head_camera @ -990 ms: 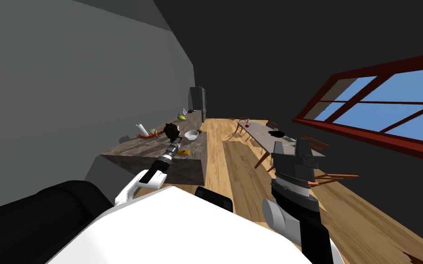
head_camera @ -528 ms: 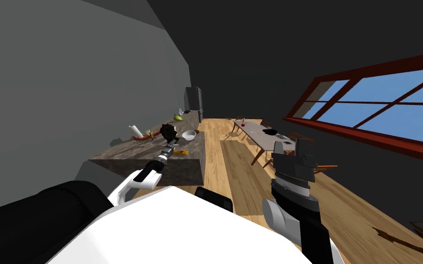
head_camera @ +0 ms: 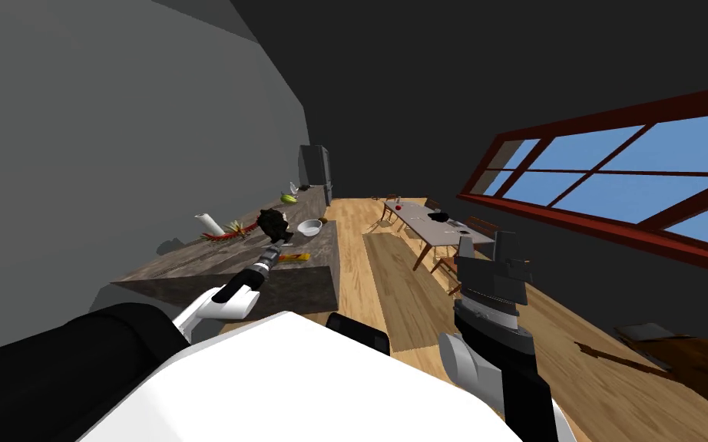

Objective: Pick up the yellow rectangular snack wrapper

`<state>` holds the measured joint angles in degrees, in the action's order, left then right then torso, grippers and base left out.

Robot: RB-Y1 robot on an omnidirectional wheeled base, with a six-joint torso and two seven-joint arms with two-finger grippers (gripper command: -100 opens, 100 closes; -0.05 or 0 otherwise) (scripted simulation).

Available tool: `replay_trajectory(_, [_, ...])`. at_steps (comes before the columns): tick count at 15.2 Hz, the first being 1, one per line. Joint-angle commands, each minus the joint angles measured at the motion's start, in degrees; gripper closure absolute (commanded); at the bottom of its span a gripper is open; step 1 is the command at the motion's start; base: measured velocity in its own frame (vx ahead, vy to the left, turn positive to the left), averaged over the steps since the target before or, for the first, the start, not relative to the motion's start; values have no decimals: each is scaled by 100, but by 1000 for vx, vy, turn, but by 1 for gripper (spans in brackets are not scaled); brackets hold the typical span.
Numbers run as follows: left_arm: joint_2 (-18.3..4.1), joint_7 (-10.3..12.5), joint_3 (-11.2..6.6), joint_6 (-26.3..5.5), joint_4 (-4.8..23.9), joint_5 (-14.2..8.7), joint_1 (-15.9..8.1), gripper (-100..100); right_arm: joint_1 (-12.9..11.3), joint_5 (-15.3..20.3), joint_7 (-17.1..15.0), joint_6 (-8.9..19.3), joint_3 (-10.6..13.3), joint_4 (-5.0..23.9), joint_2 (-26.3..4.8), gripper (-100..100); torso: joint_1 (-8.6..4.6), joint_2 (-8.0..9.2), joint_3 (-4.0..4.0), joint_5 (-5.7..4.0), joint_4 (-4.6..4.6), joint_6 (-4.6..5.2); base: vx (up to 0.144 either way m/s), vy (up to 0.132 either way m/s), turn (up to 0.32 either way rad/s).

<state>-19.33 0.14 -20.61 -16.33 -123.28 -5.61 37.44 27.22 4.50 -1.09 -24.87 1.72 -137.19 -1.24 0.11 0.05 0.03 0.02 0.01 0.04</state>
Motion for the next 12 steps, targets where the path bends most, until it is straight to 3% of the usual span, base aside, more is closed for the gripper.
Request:
replay_trajectory(1, [-56,-31,-156,-286,19,-105,46,-100,0,0,0,0,0,0,0,0,0,0,0,0,0,0,-14,3,-197])
replay_trajectory(2, [-56,-31,-156,-382,19,-105,46,-100,0,0,0,0,0,0,0,0,0,-1,0,0,0,-2,-10,6,-55])
replay_trajectory(3, [-114,-76,-369,-526,75,-253,114,-100,1,0,0,0,-1,0,0,0,1,-2,-1,0,0,-4,-11,2,-155])
replay_trajectory(5, [-114,-76,-369,-764,75,-253,114,-100,0,0,0,0,0,0,0,0,2,-2,-1,0,0,-2,-11,6,-135])
replay_trajectory(6, [-164,-117,-581,-902,132,-407,177,-100,1,0,0,0,-1,0,0,0,1,-3,-2,1,-1,-3,-8,3,-181])
replay_trajectory(8, [-164,-117,-581,-1154,132,-407,177,-100,0,0,0,0,0,0,0,0,1,-4,-2,0,-1,-1,-5,7,-153])
replay_trajectory(9, [-208,-153,-791,-1298,190,-567,237,-100,1,0,0,0,-1,0,0,0,1,-5,-3,1,-1,-4,-1,2,-190])
replay_trajectory(12, [-208,-153,-791,-1549,190,-567,237,-100,1,0,0,0,-1,0,0,0,2,-7,-4,1,-2,-4,0,6,-70])
